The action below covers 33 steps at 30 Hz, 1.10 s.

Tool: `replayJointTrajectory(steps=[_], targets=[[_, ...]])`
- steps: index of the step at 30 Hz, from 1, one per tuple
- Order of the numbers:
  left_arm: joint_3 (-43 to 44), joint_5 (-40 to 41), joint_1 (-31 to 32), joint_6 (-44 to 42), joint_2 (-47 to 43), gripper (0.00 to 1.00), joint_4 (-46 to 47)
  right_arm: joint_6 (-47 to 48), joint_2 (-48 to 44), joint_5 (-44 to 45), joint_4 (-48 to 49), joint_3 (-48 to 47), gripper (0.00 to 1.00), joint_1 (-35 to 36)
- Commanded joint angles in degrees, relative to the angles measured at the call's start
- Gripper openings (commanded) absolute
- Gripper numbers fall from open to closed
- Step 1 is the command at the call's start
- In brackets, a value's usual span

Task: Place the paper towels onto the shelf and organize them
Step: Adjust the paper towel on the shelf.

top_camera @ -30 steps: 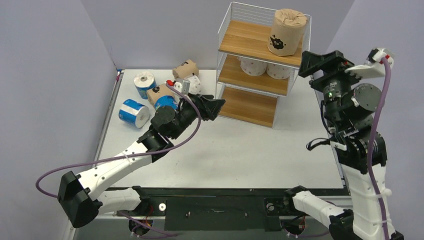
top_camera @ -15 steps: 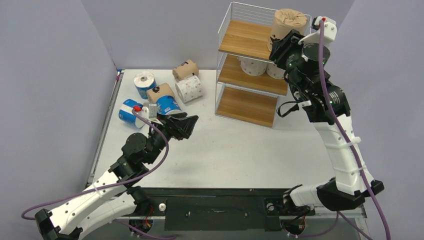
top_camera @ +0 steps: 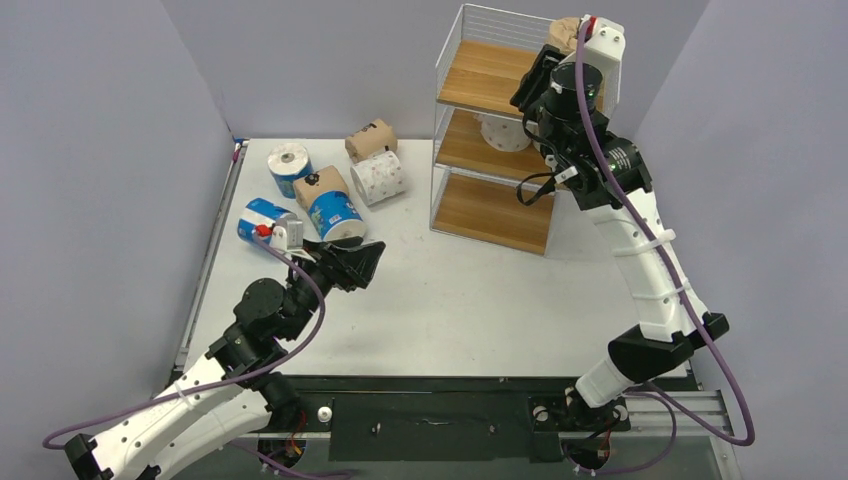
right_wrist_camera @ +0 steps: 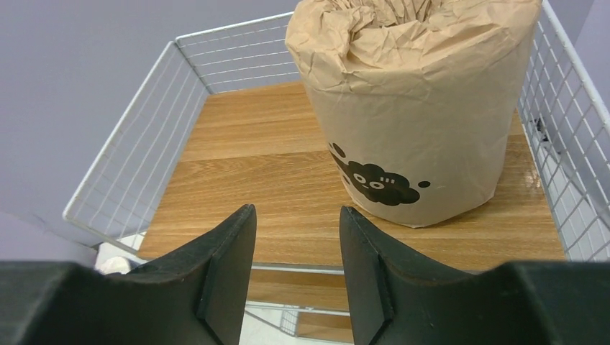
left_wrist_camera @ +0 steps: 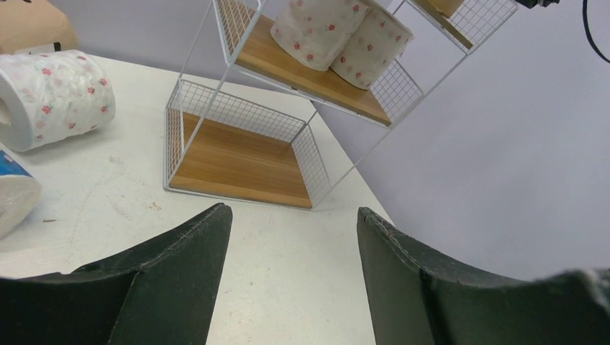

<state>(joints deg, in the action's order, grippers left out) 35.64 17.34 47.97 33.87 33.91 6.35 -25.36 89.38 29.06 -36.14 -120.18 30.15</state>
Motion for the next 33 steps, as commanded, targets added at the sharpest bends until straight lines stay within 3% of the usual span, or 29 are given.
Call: replayJointTrajectory(steps=[1, 13, 15, 20, 28, 33], targets=[[-1.12, 0.05, 0.22, 0.23, -0.18, 0.62, -0.02, 3.0, 1.39, 6.38, 1.01, -2.05, 0.43, 1.0], [-2.76, -1.77, 0.2, 1.88, 1.66, 0.63, 1.34, 6.52, 1.5, 15.65, 0.9, 0.7, 0.48, 0.82], [-2.71, -1.93, 0.2, 1.92, 1.81, 0.63, 1.38, 7.39, 1.08, 14.5, 0.92, 0.79, 0.52, 0.78], [-2.85, -2.03, 0.2, 2.15, 1.87, 0.63, 1.75, 9.06, -2.36, 10.86, 2.37, 2.32, 0.77, 2.68], [-2.85, -3.08, 0.2, 2.93, 2.48, 0.63, 1.97, 8.66, -6.26, 16.14, -1.96, -0.02, 0.83, 5.18], [-3.07, -4.39, 0.22, 3.9, 3.51, 0.63, 2.27, 14.01, -4.4, 22.06, -4.31, -3.13, 0.85, 5.24]])
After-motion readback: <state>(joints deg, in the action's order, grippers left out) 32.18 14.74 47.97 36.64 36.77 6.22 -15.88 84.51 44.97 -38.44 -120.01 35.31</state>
